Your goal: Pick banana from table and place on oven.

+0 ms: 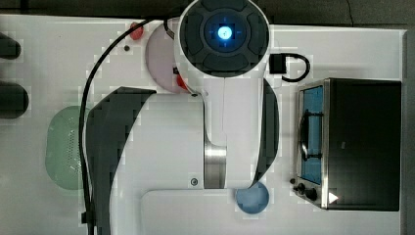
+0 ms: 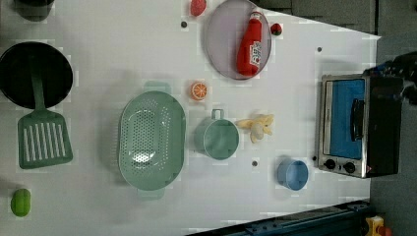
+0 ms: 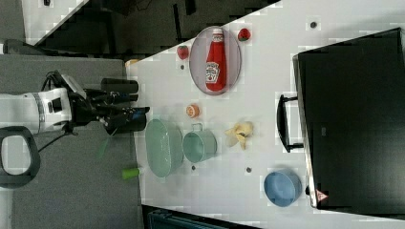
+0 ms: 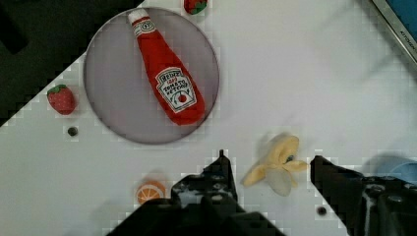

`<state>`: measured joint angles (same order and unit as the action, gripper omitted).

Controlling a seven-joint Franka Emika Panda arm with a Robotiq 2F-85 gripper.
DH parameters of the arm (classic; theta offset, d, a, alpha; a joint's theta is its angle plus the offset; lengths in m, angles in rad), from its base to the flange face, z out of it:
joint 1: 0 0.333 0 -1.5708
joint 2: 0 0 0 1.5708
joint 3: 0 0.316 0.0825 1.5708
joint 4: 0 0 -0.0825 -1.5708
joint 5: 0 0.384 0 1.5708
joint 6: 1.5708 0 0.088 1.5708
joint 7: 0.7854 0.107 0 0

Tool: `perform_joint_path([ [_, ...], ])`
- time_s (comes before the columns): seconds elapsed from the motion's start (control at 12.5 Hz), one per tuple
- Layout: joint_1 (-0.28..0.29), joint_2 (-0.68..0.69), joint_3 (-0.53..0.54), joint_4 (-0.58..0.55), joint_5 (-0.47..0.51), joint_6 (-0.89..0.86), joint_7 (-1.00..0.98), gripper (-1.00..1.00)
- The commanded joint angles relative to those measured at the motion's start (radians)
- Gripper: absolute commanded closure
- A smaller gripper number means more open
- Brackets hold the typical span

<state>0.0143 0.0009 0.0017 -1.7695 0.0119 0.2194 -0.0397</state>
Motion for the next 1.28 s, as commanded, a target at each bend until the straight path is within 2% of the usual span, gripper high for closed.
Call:
perform_joint_path([
  [0.08,-0.034,-0.396,-0.024,-0.177,-0.029,-0.218,0.144,-0.6],
  [0.24,-0.034,-0.396,-0.023,-0.177,-0.029,-0.218,0.144,-1.0],
  [0.48,-0.034,-0.386,-0.023,-0.187,-0.029,-0.217,0.144,-1.0],
  [0.72,-0.033,-0.334,-0.021,-0.243,-0.029,-0.162,0.144,-1.0],
  [1.28,-0.034,-0.133,-0.023,-0.434,-0.029,0.175,0.144,-1.0],
])
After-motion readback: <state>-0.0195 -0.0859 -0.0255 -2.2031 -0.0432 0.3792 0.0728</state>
